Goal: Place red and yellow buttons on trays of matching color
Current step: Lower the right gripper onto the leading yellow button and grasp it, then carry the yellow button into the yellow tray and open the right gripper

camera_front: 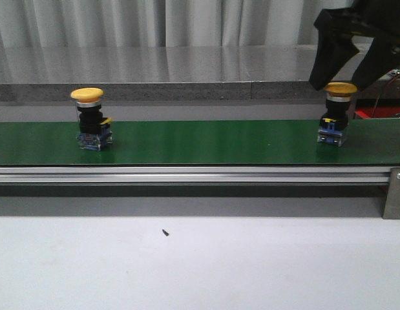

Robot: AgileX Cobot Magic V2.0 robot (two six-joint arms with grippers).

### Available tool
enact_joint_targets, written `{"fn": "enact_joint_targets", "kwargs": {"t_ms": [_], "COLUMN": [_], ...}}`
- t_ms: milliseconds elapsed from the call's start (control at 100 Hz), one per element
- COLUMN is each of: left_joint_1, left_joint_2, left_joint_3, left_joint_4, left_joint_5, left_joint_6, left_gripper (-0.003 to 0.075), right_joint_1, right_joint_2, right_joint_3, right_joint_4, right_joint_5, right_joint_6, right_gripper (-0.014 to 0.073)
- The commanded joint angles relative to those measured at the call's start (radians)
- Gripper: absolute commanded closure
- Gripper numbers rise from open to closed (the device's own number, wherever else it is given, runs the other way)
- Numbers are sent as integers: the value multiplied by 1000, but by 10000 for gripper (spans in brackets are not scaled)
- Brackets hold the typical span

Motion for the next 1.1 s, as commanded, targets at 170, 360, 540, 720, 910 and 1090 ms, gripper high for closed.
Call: {"fn": "enact_joint_targets", "kwargs": {"t_ms": [170, 360, 540, 720, 910, 1090], "left_joint_1": [-6, -6, -6, -6, -6, -6], "left_joint_2": [1, 1, 1, 1, 1, 1], "left_joint_3": [-28, -28, -28, -28, -28, -28], "left_joint_4": [-26, -26, -26, -26, -26, -26], "left_joint_5": [-70, -70, -70, -70, -72, -70], "left_joint_6": [-1, -1, -1, -1, -1, -1], "left_gripper": [739, 740, 740, 740, 739, 740], "right_joint_1": [0, -1, -2, -11, -79, -221], "right_joint_2": [17, 17, 12, -42, -137, -220], "right_joint_3": [-41, -43, -43, -43, -43, -19], "right_joint_4": [5, -97, -136, -136, -138, -138], "right_joint_5": [49, 102, 139, 172, 245, 266], "right_joint_6": [-2, 90, 115, 115, 115, 115], "right_gripper": [50, 220, 295, 295, 295, 295]}}
